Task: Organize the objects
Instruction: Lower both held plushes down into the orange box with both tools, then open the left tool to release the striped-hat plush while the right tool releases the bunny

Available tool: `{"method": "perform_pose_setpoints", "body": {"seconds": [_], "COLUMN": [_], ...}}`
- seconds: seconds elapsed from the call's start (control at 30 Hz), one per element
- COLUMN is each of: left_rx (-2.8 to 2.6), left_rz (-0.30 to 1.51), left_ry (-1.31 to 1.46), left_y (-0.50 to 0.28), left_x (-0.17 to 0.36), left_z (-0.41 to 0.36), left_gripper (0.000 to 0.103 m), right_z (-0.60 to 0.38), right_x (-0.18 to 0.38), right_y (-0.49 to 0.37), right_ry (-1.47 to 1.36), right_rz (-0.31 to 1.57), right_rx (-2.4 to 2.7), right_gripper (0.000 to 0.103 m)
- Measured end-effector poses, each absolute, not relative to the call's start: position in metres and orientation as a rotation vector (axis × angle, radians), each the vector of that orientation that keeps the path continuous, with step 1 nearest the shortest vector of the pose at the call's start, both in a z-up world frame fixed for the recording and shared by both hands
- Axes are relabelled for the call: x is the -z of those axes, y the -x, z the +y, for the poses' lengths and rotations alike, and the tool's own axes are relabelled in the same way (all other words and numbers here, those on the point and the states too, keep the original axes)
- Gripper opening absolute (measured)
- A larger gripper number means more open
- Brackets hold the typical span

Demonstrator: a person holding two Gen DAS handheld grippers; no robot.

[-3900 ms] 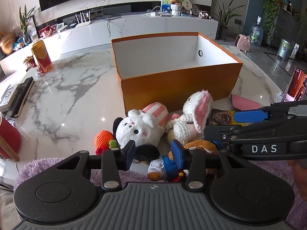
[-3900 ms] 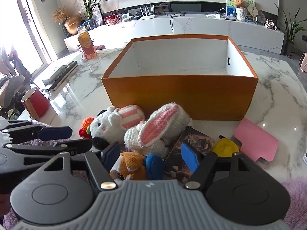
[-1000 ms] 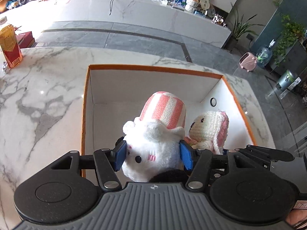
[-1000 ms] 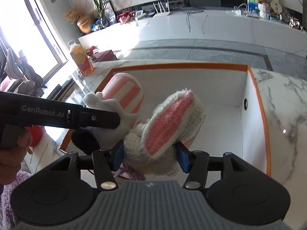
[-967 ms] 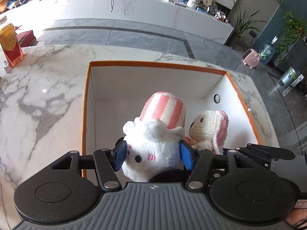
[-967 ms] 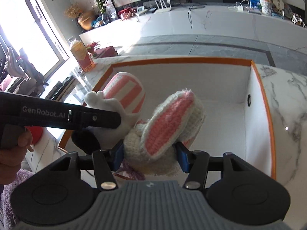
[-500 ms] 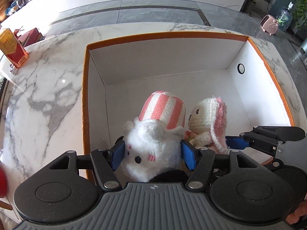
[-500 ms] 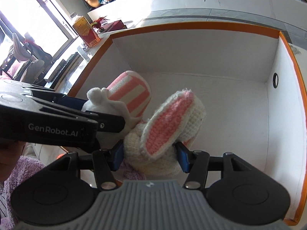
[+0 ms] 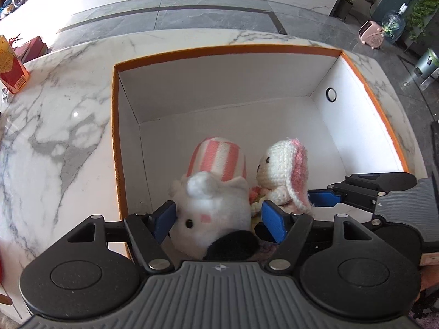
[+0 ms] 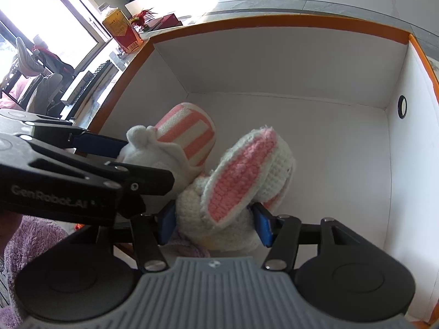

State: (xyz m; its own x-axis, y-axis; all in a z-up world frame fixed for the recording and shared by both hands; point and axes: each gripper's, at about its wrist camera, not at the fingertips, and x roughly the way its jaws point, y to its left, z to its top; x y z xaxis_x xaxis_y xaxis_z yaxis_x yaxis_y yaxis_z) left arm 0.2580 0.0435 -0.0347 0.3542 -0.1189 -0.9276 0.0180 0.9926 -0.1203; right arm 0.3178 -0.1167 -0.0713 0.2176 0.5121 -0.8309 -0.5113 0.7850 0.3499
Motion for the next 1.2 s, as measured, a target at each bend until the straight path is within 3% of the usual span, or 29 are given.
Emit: {"method": "perform_pose_setpoints", "body": {"seconds": [0.4, 0.63, 0.87, 1.2], "left_rx": [0.040, 0.031, 0.023, 0.125], "left_rz": [0.961, 1.046, 1.047, 0.929], "left_ry": [0.095, 0.167, 0.127, -0.038], "left_y": [-0.225, -0.222, -0.218, -0.217], "left_x": [-0.008, 0.018, 0.029, -0.005], "left_z": [0.076, 0.101, 0.105, 0.086], "left_gripper": [0.073, 0.041, 0.028, 0.027], "right_z": [-0.111, -0.106, -0.100, -0.105], "right_x": [0.067, 0.070, 0.068, 0.070], "right_y": [-0.322, -0.321, -0.316, -0.328], "right_ry": [0.018, 0.044, 0.056, 0.038], "right_rz": [1.188, 1.198, 1.223, 1.264], "right_rx": [-0.734, -0.738, -0.756, -0.750], "right_gripper": [0.064, 0.063, 0.062, 0.064]}}
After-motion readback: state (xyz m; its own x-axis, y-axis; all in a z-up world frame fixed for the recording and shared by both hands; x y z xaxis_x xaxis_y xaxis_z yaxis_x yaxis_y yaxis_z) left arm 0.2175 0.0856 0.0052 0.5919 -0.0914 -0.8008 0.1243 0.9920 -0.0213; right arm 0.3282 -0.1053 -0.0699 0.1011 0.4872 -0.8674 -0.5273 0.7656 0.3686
